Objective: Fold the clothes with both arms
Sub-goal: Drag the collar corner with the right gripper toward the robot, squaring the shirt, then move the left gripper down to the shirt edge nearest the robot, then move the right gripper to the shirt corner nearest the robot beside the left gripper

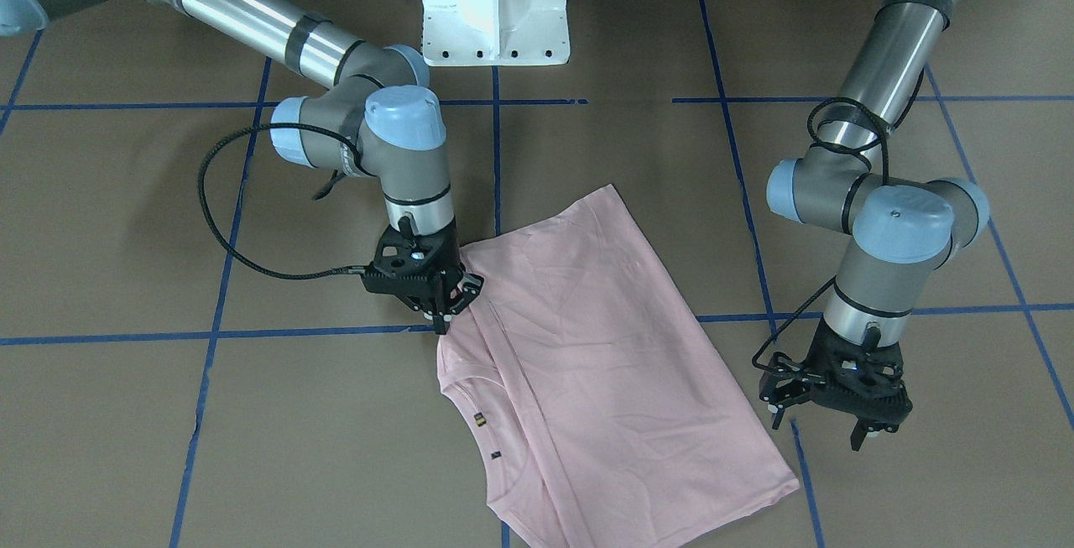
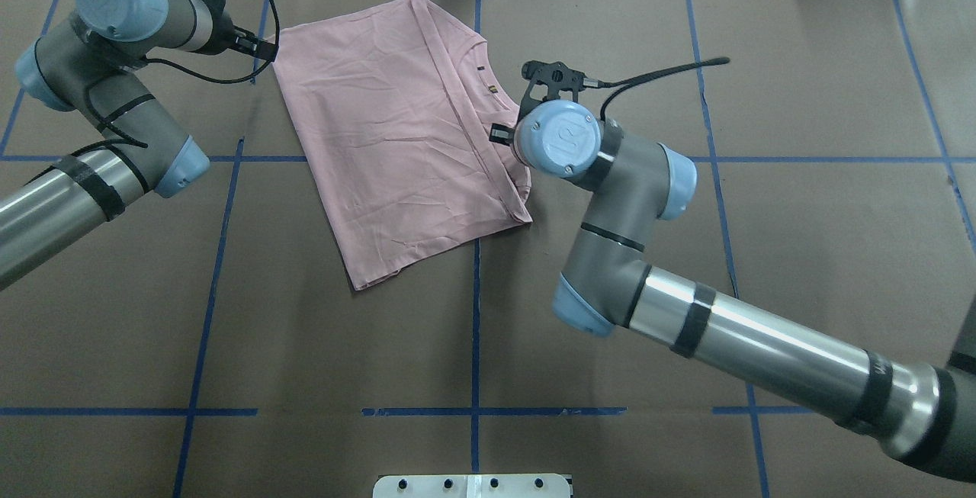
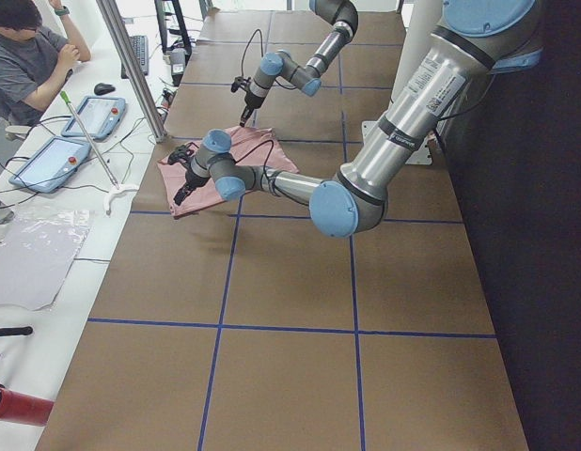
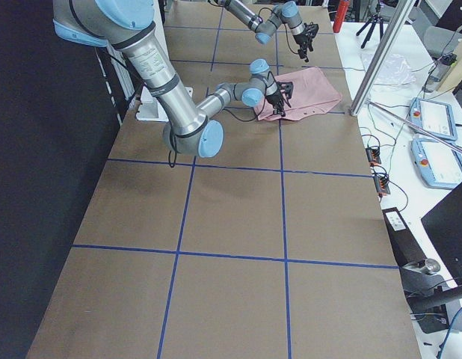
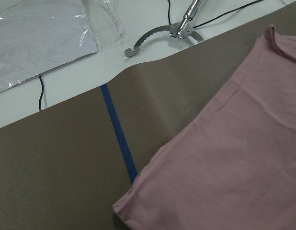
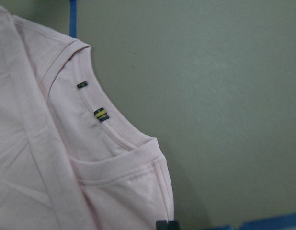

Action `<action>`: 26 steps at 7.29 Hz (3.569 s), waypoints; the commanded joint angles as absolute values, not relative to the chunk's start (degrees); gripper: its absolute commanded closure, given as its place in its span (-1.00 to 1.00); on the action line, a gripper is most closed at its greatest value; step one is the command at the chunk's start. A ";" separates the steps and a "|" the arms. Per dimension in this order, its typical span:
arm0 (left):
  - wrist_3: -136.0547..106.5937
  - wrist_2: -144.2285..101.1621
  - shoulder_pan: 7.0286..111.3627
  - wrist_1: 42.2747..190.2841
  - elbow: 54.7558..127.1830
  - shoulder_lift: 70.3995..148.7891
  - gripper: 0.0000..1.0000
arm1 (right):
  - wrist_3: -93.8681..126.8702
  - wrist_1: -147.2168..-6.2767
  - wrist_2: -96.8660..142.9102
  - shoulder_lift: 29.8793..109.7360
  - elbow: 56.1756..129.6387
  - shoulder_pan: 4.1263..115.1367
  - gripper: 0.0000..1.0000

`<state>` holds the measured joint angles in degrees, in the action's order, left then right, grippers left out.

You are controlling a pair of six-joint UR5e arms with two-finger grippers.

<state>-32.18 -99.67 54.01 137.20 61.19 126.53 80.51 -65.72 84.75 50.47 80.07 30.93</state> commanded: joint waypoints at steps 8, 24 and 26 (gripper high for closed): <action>-36.79 -104.37 53.79 137.02 64.32 126.65 -1.00 | 76.34 -70.22 74.34 74.62 109.33 18.71 -1.00; -97.47 -89.30 14.68 112.06 108.02 109.42 -0.03 | 79.10 -69.08 78.93 79.19 118.30 20.65 -1.00; -97.38 -89.30 14.77 112.24 106.97 109.69 -0.03 | 79.10 -69.08 78.93 79.19 118.04 20.65 -1.00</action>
